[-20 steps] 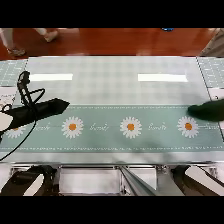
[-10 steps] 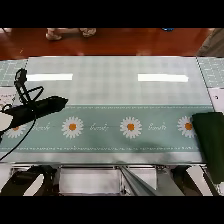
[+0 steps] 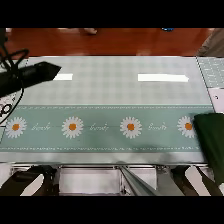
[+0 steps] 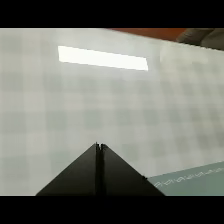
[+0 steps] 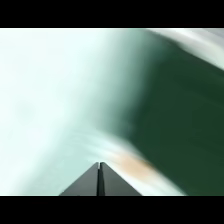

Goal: Fold the shirts.

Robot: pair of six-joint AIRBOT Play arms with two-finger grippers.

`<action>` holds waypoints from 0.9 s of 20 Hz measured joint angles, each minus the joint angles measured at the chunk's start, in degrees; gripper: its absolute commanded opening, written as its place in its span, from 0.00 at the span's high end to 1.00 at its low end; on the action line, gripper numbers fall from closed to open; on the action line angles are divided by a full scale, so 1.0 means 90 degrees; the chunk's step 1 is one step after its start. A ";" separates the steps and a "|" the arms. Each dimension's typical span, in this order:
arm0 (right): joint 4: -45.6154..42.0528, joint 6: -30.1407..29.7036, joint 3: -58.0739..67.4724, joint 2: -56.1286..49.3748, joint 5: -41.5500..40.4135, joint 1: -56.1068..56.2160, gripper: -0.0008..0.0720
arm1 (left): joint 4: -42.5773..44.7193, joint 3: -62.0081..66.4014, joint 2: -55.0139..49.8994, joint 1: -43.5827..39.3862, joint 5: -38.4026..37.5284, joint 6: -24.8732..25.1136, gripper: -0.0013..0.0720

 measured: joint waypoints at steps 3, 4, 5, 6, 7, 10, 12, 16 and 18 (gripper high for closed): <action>0.0554 -0.0410 0.0044 -0.0432 -0.1175 0.2543 0.96 | 0.0617 0.0906 -0.0833 -0.0607 -0.0486 -0.0153 0.96; 0.0180 -0.0338 0.0044 -0.0724 -0.1212 0.3279 0.96 | 0.1248 0.1083 -0.1168 -0.0775 -0.0697 -0.0595 0.96; -0.0425 -0.0090 0.0046 -0.1078 -0.1132 0.3951 0.96 | 0.1855 0.1200 -0.1460 -0.0860 -0.0920 -0.1127 0.96; -0.1054 0.0170 0.0051 -0.1413 -0.0993 0.4461 0.96 | 0.2387 0.1285 -0.1715 -0.0916 -0.1200 -0.1593 0.96; -0.1503 0.0359 0.0053 -0.1678 -0.0838 0.4816 0.96 | 0.2713 0.1319 -0.1906 -0.0957 -0.1443 -0.1916 0.96; -0.2356 0.0716 0.0058 -0.2178 -0.0566 0.5433 0.96 | 0.3288 0.1341 -0.2263 -0.1037 -0.2030 -0.2407 0.96; -0.2652 0.0916 0.0058 -0.2319 -0.0595 0.5605 0.96 | 0.3502 0.1341 -0.2368 -0.1056 -0.2246 -0.2562 0.96; -0.2909 0.1117 0.0063 -0.2436 -0.0644 0.5746 0.96 | 0.3677 0.1343 -0.2450 -0.1069 -0.2465 -0.2710 0.96; -0.2956 0.1158 0.0063 -0.2458 -0.0653 0.5770 0.96 | 0.3716 0.1343 -0.2470 -0.1069 -0.2535 -0.2754 0.96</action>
